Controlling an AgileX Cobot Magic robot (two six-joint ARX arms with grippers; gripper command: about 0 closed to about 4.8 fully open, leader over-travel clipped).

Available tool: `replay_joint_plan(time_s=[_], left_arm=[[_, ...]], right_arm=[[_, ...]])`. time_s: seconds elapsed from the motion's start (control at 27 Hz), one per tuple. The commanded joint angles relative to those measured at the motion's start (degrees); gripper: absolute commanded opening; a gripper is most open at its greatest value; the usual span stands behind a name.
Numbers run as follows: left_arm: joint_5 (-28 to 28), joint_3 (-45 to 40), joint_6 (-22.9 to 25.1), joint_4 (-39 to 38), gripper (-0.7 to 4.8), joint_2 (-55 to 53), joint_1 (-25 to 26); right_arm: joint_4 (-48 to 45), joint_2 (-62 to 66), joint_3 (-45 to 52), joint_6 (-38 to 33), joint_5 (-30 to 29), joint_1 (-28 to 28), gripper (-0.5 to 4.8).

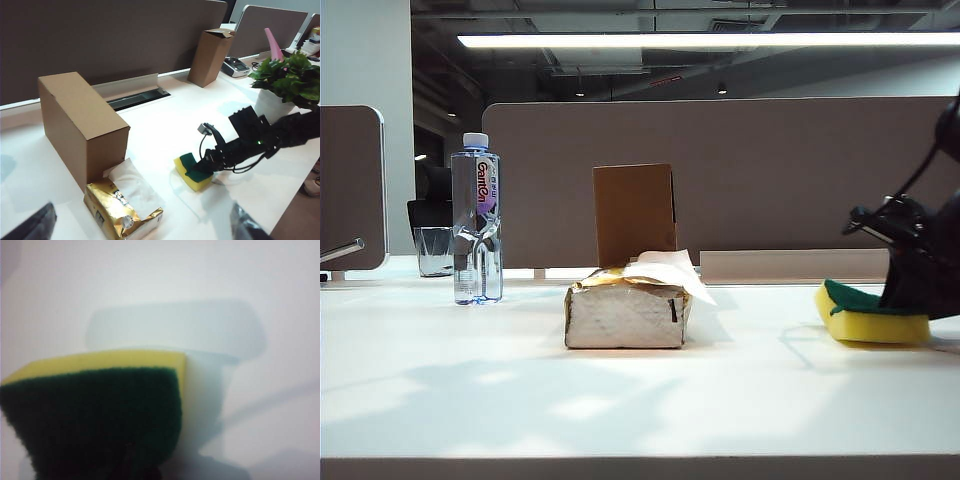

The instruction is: Move the sponge from right to left to wipe the table, avoiding obstacles on the table, and finally reaching the bottle of mineral water.

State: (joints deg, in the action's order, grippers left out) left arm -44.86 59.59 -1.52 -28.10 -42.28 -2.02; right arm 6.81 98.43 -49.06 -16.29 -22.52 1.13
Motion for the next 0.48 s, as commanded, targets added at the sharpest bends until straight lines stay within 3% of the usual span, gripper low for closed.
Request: replay_joint_plan(time_s=[0.04, 0.48], left_arm=[[-0.4, 0.4, 0.0, -1.2, 4.53, 1.0, 0.0], [-0.4, 0.3, -0.2, -4.5, 4.53, 3.3, 0.0]], right_arm=[[7.8, -1.4, 6.1, -0.4, 2.9, 0.5, -0.09], [5.5, -17.1, 20.9, -3.0, 2.9, 0.5, -0.09]])
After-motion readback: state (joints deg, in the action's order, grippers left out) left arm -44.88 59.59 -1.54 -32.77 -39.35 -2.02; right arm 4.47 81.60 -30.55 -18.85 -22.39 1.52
